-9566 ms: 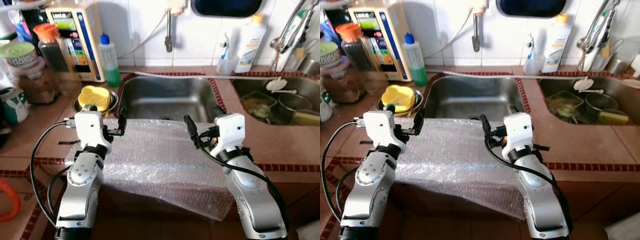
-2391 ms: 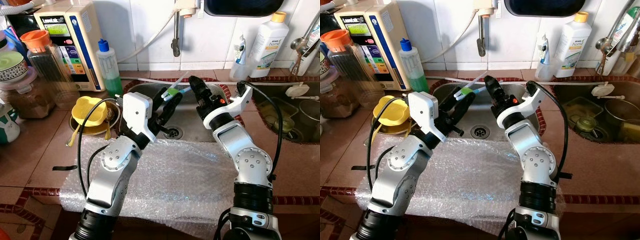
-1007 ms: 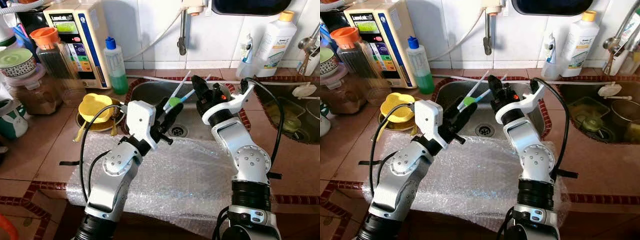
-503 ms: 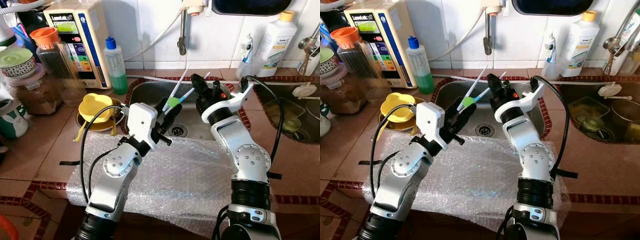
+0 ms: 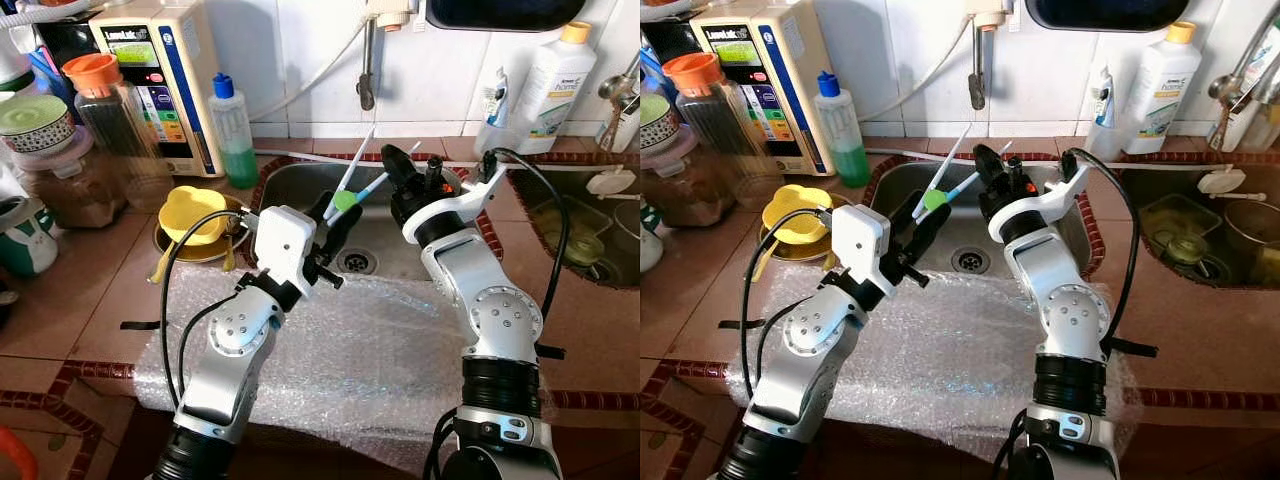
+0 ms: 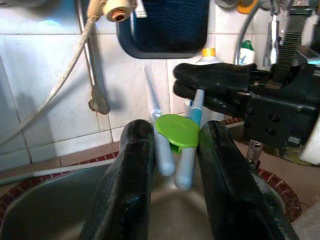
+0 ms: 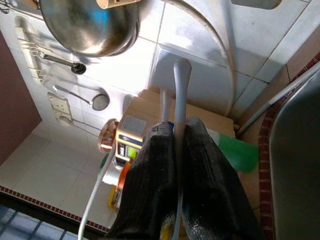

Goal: Kitchen organization

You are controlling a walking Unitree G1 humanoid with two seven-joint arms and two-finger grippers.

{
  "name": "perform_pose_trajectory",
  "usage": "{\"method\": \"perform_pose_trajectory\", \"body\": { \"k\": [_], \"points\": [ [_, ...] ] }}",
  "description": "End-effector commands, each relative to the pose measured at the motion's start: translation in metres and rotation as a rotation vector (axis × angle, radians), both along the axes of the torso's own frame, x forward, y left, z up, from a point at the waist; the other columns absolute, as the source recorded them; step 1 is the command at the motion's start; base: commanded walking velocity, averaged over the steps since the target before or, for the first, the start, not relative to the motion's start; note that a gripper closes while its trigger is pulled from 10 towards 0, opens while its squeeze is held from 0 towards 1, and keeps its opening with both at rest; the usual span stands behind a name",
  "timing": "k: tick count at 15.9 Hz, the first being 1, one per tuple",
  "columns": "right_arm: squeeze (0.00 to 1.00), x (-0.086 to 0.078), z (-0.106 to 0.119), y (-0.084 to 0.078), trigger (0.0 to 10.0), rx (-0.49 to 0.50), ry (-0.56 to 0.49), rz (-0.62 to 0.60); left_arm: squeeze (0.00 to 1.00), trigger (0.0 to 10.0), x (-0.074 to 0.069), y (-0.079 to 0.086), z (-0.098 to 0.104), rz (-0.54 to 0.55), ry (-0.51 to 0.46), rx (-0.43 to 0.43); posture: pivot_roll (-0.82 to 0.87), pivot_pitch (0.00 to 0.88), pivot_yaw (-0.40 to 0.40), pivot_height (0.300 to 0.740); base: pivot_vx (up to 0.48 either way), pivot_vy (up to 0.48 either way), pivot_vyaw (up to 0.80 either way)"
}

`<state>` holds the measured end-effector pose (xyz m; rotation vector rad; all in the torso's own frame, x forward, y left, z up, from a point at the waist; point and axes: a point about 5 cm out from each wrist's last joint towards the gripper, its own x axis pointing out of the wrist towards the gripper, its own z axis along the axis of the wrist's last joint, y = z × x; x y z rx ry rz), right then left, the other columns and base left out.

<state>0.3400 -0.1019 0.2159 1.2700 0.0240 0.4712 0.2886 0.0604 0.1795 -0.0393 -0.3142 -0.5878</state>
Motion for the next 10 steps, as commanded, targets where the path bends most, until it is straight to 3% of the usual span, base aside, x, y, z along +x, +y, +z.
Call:
{"method": "perform_pose_trajectory", "body": {
  "k": [1, 5, 10],
  "points": [
    [0.0, -0.001, 0.002, 0.018, 0.0, 0.022, 0.015, 0.049, 1.0, 10.0, 0.004, 0.009, 0.013, 0.045, -0.05, -0.049, -0.01, 0.014, 0.048, 0.74, 0.0, 0.0, 0.0],
    [0.0, 0.001, 0.004, 0.014, 0.0, 0.037, 0.017, 0.012, 1.0, 10.0, 0.002, 0.009, 0.008, 0.025, -0.038, -0.042, -0.01, 0.022, 0.047, 0.74, 0.0, 0.0, 0.0],
    [0.0, 0.009, 0.004, 0.005, 0.0, 0.033, 0.03, -0.096, 1.0, 10.0, -0.007, 0.004, -0.01, -0.06, 0.055, -0.017, 0.0, 0.031, 0.045, 0.74, 0.0, 0.0, 0.0]
  ]
}}
